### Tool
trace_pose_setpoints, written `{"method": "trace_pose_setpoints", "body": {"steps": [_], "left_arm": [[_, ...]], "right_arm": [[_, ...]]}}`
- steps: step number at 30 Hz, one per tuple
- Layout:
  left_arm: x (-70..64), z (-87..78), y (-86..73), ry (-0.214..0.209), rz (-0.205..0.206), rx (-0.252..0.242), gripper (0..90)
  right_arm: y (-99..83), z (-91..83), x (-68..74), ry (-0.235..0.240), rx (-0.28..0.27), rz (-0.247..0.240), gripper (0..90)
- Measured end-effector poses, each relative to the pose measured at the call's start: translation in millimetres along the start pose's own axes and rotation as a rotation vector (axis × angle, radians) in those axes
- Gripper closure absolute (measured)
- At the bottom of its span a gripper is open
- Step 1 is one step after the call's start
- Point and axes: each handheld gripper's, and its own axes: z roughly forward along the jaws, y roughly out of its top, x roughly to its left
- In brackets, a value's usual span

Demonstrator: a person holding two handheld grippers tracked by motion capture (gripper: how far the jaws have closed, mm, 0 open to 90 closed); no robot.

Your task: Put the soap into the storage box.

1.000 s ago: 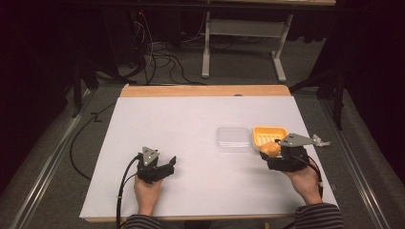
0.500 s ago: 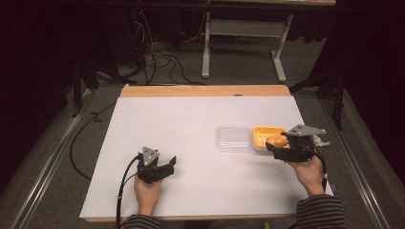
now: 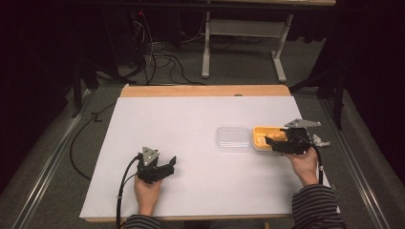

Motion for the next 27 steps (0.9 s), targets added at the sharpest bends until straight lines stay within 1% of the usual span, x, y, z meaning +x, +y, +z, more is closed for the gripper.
{"method": "trace_pose_setpoints", "body": {"steps": [1,4,12,14,15,19,22,27], "left_arm": [[0.0,0.0,0.0,0.000,0.000,0.000,23.8],[0.1,0.1,0.0,0.000,0.000,0.002,23.9],[0.1,0.1,0.0,0.001,0.000,0.002,23.9],[0.5,0.2,0.0,0.002,0.001,0.006,23.9],[0.5,0.2,0.1,0.002,0.002,0.004,23.8],[0.1,0.1,0.0,0.001,0.000,0.001,23.9],[0.3,0.2,-0.1,0.002,0.003,0.003,23.9],[0.4,0.2,0.0,0.002,0.002,0.004,23.9]], "right_arm": [[0.7,3.9,-1.2,0.000,-0.001,0.003,27.8],[0.9,8.0,-2.8,-0.003,0.001,0.005,27.8],[0.5,24.8,-11.8,-0.021,0.006,0.050,27.8],[0.1,26.4,-12.5,-0.022,0.009,0.049,27.8],[-1.0,31.3,-12.7,-0.035,0.020,0.055,27.8],[-0.7,35.6,-11.7,-0.039,0.028,0.052,27.8],[-0.3,39.8,-11.0,-0.037,0.023,0.055,27.8],[-1.4,44.4,-12.2,-0.035,0.025,0.072,27.7]]}}
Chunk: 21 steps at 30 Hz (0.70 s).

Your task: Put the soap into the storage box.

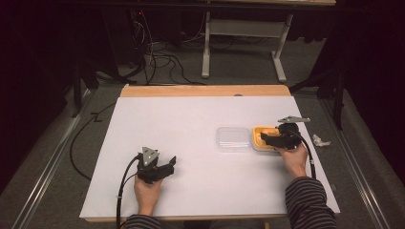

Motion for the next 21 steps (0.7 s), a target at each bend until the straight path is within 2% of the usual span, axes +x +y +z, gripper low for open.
{"method": "trace_pose_setpoints", "body": {"steps": [6,14,21], "left_arm": [[-0.1,0.0,-0.1,0.001,0.002,0.000,23.9],[-0.4,0.0,-0.1,0.000,-0.001,-0.002,23.9],[-0.1,0.0,-0.1,0.001,0.002,-0.001,23.9]], "right_arm": [[-2.1,5.2,-4.4,-0.005,0.002,0.026,27.6],[-4.8,11.7,-2.5,-0.007,0.032,0.003,27.6],[-5.0,10.9,-3.1,-0.002,0.050,-0.003,27.5]]}}
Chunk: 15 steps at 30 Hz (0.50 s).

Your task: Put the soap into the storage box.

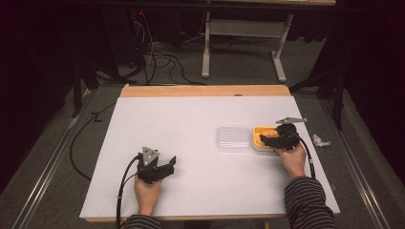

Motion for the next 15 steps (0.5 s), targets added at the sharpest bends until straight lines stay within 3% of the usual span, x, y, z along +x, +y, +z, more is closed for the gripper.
{"method": "trace_pose_setpoints", "body": {"steps": [9,15], "left_arm": [[-0.4,-0.1,0.0,0.000,-0.002,-0.001,23.9],[-0.3,-0.1,-0.1,-0.002,-0.001,-0.003,23.9]], "right_arm": [[-0.9,2.5,-0.8,-0.001,0.019,0.007,27.2],[-4.4,4.7,0.0,-0.045,0.047,-0.014,26.9]]}}
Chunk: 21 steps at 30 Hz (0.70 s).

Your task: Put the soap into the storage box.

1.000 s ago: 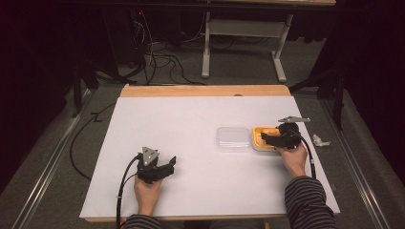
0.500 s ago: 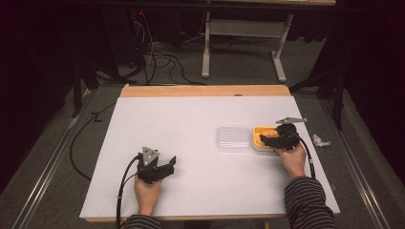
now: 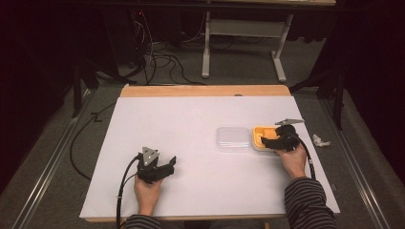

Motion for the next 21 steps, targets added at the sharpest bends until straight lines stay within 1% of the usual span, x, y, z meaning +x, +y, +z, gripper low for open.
{"method": "trace_pose_setpoints", "body": {"steps": [6,8,13,21], "left_arm": [[0.0,0.0,0.1,-0.001,-0.001,0.002,23.9],[0.0,-0.1,0.1,0.000,-0.002,0.002,23.9],[0.5,0.2,0.2,0.003,0.001,0.004,23.9],[0.2,0.1,0.2,0.003,-0.001,0.003,23.9]], "right_arm": [[0.1,-3.1,1.9,-0.009,-0.011,0.005,26.4],[0.7,-5.4,0.8,0.002,-0.017,0.010,24.9],[1.5,-16.1,-0.5,0.014,-0.048,0.018,21.8],[1.9,-34.1,1.3,0.024,-0.109,0.018,23.8]]}}
